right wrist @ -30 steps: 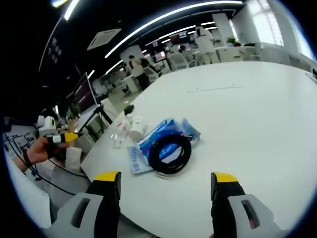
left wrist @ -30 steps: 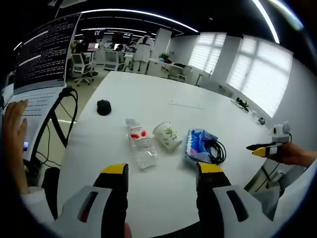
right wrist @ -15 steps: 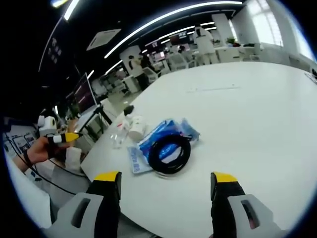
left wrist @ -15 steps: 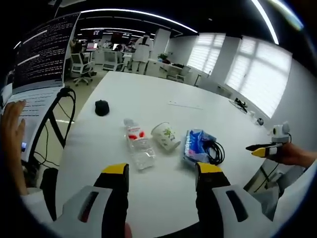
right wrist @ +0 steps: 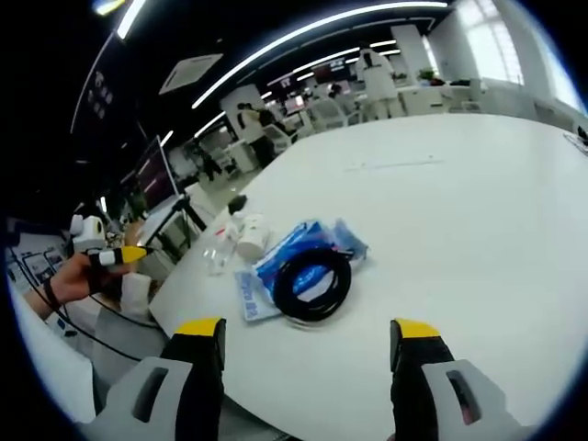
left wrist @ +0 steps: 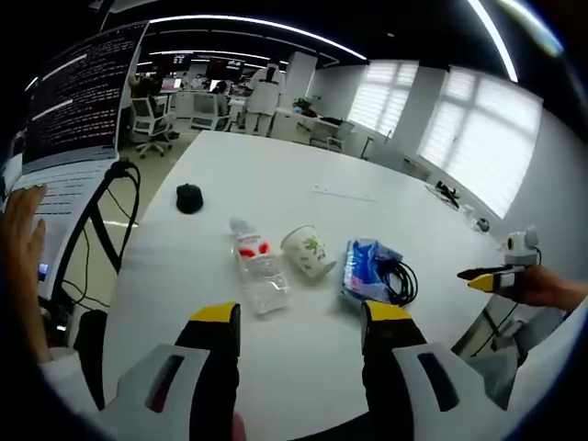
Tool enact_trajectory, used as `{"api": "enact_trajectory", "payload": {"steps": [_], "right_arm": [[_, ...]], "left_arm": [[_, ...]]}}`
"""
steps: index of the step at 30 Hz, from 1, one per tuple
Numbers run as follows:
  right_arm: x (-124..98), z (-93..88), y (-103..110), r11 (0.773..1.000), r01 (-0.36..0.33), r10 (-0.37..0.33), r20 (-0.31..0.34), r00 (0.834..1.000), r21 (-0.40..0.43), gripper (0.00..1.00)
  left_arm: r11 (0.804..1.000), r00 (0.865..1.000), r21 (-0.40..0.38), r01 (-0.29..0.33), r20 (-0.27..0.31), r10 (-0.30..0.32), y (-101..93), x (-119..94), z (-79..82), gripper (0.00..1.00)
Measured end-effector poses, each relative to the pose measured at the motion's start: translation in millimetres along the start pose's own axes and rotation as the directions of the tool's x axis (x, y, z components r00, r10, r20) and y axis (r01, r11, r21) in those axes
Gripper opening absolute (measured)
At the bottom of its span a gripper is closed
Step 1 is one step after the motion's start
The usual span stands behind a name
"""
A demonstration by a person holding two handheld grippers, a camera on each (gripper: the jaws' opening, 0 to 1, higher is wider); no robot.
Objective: Arrange the tabletop items into an orderly group along one side of the table until the central work area is clear of visible clutter.
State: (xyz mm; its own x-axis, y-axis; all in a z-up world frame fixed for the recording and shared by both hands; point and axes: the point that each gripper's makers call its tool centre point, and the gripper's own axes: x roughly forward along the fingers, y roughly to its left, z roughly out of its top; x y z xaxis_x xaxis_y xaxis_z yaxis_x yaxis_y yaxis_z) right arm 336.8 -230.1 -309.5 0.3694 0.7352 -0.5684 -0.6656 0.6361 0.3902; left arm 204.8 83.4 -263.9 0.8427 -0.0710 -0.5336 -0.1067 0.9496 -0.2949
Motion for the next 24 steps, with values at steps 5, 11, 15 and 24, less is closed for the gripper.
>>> {"api": "enact_trajectory", "payload": {"steps": [5, 11, 15, 24], "right_arm": [[0.4, -0.6, 0.1, 1.000, -0.003, 0.003, -0.003, 1.000, 0.000, 0.74], [1.3, 0.1, 0.8, 1.000, -0.005, 0.005, -0.005, 1.000, 0.000, 0.74], [1.2, 1.2, 1.3, 1.000, -0.006, 0.006, -0.003, 1.000, 0.001, 0.74], [0.3, 1.3, -0.9, 1.000, -0.006, 0.006, -0.003, 1.000, 0.002, 0.74]], "left_arm": [[1.000, 1.000, -0.010, -0.005, -0.002, 0.005, 2.8, 0.5, -1.6, 0.51], [1.000, 1.000, -0.012, -0.007, -0.004, 0.007, 5.6, 1.0, -2.7, 0.51], [1.000, 1.000, -0.012, -0.011, -0.007, 0.011, 5.6, 0.0, -3.3, 0.51], [1.000, 1.000, -0.019, -0.015, -0.013, 0.015, 8.0, 0.6, -6.2, 0.50]]}}
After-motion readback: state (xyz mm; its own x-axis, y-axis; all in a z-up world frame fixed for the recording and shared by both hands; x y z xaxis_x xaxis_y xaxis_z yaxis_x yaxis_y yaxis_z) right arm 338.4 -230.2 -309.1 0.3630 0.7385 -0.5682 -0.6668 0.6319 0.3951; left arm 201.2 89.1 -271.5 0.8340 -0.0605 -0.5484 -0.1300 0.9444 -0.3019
